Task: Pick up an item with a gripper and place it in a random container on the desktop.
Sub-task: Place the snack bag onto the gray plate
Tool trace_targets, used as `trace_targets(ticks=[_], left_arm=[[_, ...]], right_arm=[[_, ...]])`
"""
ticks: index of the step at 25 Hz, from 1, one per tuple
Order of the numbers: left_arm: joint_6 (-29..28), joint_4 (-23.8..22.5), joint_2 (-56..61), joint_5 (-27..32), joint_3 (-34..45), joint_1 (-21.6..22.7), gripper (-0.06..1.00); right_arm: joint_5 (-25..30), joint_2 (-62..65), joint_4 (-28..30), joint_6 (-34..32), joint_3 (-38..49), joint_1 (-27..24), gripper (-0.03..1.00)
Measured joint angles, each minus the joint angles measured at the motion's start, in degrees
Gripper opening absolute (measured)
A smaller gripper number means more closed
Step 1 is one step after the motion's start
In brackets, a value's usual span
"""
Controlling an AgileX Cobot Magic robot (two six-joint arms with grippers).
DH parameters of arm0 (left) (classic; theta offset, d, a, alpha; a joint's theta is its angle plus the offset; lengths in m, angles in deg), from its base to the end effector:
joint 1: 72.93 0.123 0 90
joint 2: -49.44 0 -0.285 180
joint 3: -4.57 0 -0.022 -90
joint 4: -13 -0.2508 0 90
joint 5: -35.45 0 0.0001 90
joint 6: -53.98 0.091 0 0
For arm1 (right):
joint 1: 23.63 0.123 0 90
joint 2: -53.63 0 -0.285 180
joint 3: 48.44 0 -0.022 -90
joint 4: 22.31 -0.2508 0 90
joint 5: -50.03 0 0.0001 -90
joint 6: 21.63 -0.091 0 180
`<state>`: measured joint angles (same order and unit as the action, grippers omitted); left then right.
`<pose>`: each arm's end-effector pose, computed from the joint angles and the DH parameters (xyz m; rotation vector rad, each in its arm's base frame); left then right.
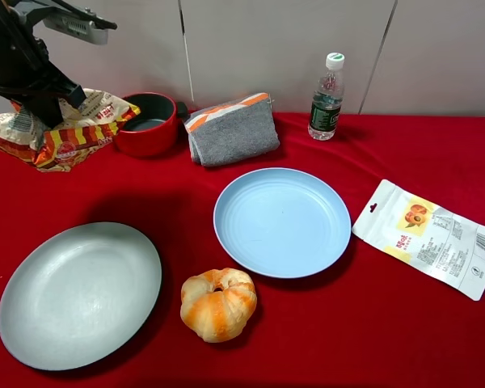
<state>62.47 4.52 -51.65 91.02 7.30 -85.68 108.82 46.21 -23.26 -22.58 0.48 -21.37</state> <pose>0.3299 -0.0633 0.2797 0.5946 2.7082 0.1717 -0.0038 0.0011 0.2784 -0.0234 2.0096 0.0555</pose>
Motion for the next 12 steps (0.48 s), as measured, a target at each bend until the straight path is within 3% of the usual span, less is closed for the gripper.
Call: trace_targets(ticks=[12], left_arm=[[-2.52,-0.04,5.12,4.97,0.05,-5.56,0.0]], right_arm=[[0.0,0.0,0.0,0.0,0.0,0.0,0.69]])
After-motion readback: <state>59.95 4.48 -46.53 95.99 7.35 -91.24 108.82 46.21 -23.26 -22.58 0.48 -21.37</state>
